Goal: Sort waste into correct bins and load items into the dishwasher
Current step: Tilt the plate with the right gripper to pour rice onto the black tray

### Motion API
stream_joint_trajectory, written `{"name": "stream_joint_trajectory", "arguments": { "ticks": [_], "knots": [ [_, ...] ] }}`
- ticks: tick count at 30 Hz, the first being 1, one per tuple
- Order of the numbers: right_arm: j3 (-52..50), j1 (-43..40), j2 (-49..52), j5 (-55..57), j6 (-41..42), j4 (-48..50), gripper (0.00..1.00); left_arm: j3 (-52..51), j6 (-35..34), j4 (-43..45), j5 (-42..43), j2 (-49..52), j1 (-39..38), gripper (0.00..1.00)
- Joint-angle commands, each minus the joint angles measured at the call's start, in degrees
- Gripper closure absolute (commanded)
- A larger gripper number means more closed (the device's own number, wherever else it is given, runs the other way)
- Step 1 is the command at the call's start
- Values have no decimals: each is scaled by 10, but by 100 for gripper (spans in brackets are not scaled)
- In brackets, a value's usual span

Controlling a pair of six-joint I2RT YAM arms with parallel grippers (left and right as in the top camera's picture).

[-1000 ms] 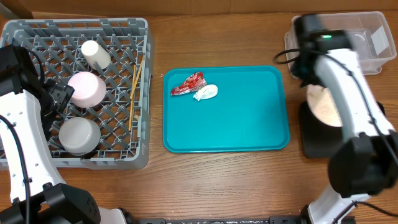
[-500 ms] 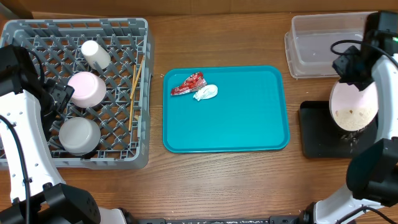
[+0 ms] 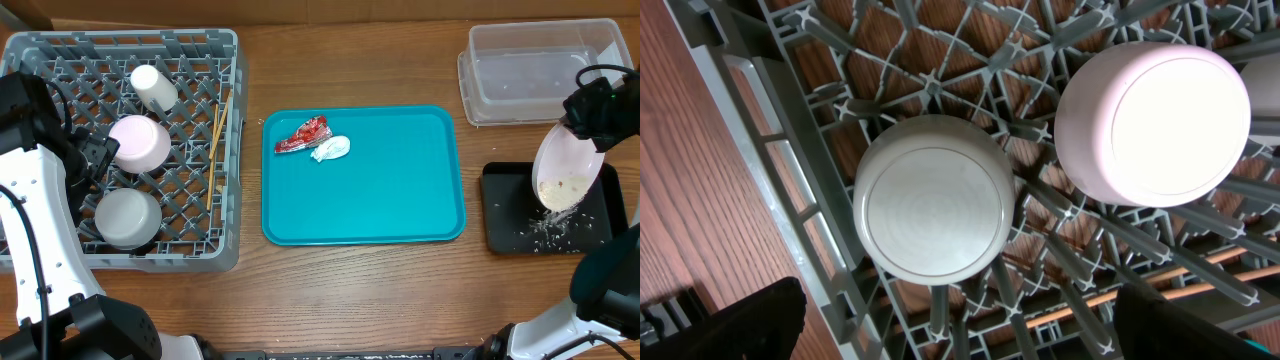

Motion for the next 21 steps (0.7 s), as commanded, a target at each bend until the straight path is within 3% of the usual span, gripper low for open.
{"name": "stream_joint_trajectory", "arguments": {
  "ticks": [1, 14, 21],
  "knots": [
    [16, -25, -13, -71, -23, 1, 96, 2, -14, 1, 0, -2, 2, 0],
    [15, -117, -12, -227, -81, -14, 96, 2, -14, 1, 0, -2, 2, 0],
    [15, -130, -12, -231, -124, -28, 96, 2, -14, 1, 0, -2, 2, 0]
  ]
}}
